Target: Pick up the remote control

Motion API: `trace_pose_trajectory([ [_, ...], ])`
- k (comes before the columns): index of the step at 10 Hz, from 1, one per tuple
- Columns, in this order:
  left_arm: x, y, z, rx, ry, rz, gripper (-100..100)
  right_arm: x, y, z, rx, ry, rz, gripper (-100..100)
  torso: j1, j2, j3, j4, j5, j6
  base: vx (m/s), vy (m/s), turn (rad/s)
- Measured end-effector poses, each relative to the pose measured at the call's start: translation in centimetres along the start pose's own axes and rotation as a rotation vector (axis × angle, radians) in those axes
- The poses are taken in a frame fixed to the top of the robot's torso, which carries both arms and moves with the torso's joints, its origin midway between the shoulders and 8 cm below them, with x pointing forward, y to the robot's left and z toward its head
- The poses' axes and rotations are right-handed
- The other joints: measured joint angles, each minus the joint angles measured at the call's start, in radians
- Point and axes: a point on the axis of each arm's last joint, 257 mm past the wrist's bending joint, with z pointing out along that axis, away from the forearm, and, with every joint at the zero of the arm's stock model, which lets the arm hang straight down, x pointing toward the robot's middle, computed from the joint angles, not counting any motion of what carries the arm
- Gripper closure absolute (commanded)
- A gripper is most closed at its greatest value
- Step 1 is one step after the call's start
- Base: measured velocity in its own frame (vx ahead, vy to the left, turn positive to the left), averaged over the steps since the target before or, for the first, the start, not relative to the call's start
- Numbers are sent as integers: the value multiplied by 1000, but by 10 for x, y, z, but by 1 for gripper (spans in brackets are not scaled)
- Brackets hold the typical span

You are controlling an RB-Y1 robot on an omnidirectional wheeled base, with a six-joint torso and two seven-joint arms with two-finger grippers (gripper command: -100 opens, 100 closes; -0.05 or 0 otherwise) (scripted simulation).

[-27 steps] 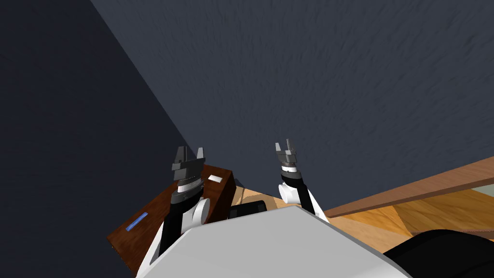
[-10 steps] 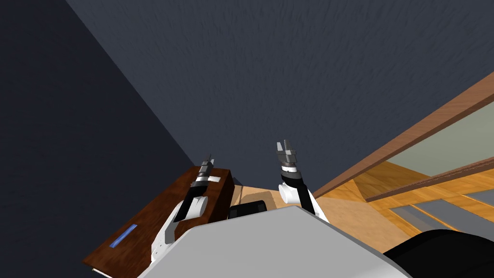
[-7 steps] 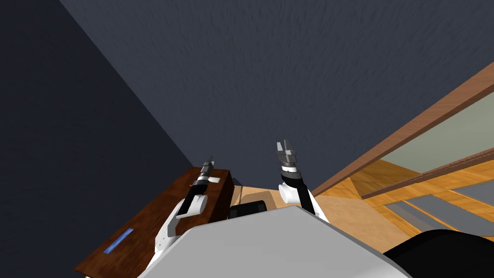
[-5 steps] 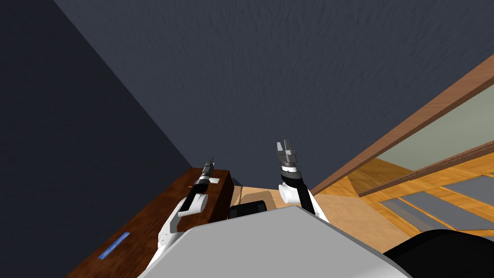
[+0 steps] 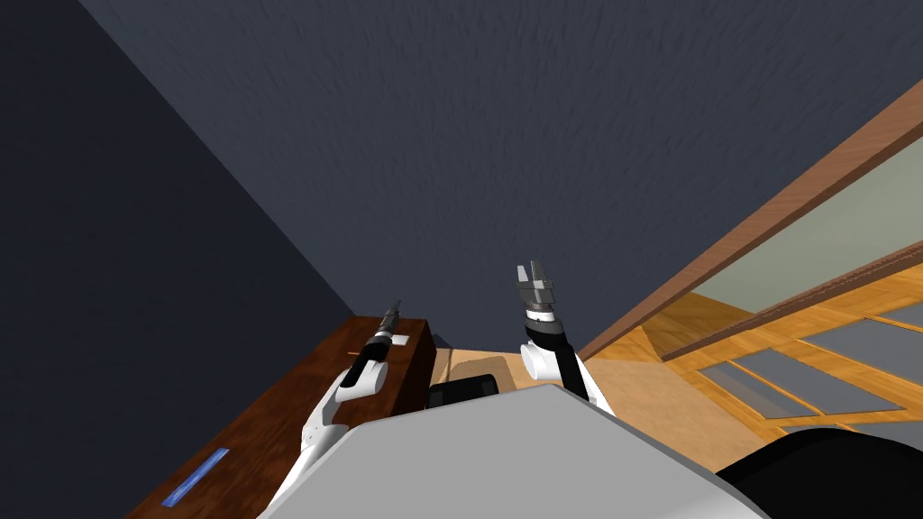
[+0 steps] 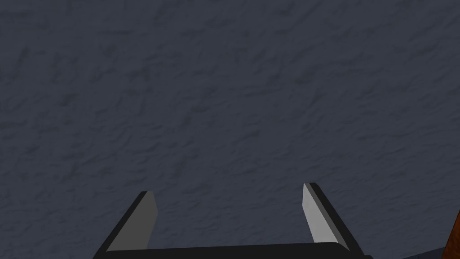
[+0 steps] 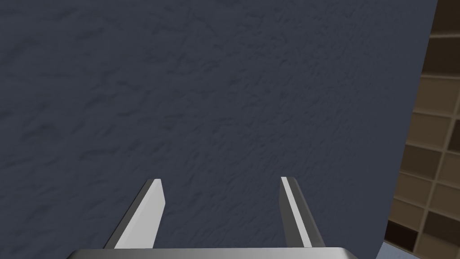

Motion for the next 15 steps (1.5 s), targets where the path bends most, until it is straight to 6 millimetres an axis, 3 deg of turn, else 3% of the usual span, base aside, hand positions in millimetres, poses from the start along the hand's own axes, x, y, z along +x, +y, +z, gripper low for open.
trace_pose_trajectory([
  [5,-13,71,-1,-184,15,40,-100,0,0,0,0,0,0,0,0,0,0,0,0,0,18,9,-46],
  [9,-15,110,2,-301,27,61,-100,0,0,0,0,0,0,0,-1,0,0,0,0,0,17,6,-29],
  [15,-29,184,-16,-516,55,91,-100,0,0,0,0,0,0,0,0,-2,-1,0,0,0,34,9,-41],
])
